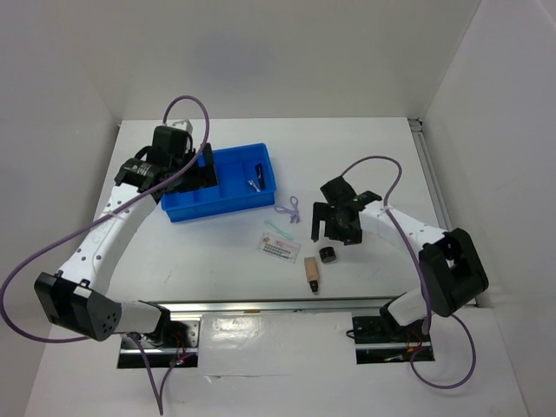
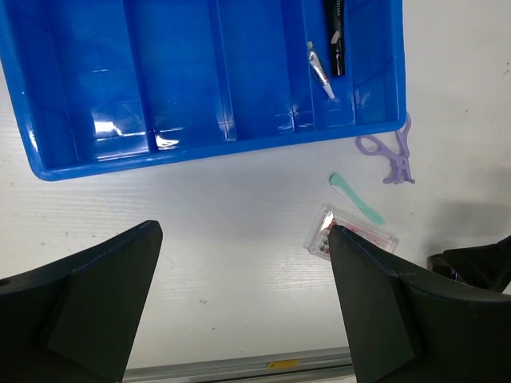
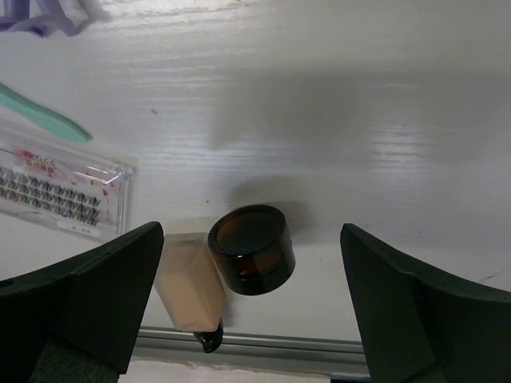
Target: Organize the makeup
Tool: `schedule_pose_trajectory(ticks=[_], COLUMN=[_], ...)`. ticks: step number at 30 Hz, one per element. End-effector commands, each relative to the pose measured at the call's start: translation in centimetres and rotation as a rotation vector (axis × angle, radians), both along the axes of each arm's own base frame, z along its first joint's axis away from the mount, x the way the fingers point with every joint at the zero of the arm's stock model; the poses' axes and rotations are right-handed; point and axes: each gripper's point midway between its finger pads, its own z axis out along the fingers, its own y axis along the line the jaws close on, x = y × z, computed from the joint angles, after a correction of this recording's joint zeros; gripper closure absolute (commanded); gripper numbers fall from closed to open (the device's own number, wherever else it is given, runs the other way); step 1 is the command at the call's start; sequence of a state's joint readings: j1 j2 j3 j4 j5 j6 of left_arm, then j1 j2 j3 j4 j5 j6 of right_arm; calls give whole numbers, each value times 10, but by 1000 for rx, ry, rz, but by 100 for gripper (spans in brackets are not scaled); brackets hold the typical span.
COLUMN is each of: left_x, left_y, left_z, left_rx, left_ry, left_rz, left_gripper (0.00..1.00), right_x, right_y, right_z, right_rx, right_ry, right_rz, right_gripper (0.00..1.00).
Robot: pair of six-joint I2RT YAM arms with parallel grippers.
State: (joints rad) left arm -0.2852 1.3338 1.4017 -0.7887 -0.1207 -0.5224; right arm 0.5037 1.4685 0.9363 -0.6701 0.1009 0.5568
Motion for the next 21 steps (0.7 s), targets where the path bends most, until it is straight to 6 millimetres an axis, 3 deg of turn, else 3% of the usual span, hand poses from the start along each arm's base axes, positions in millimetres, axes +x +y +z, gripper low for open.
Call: schedule_pose_trajectory(ticks=[1,5,10,21], left_x=[4,3,5,5], left_y=[-4,-6,-6,-5], left_z=[1,1,-2,-3], left_rx=[0,-6,-4,5], left_ry=[-15,-14,-5,2], left_rz=[-31,-37,-37,-31], left_gripper=[0,0,0,0], right_x=[-7,-11,-10,-14], right_y=[7,6,6,4], right_z=[6,-2,-6,-21], right_rx=[59,64,63,52], right_ry=[-18,8,10,45], right_rz=[23,30,30,54], right_gripper=[1,4,15,19])
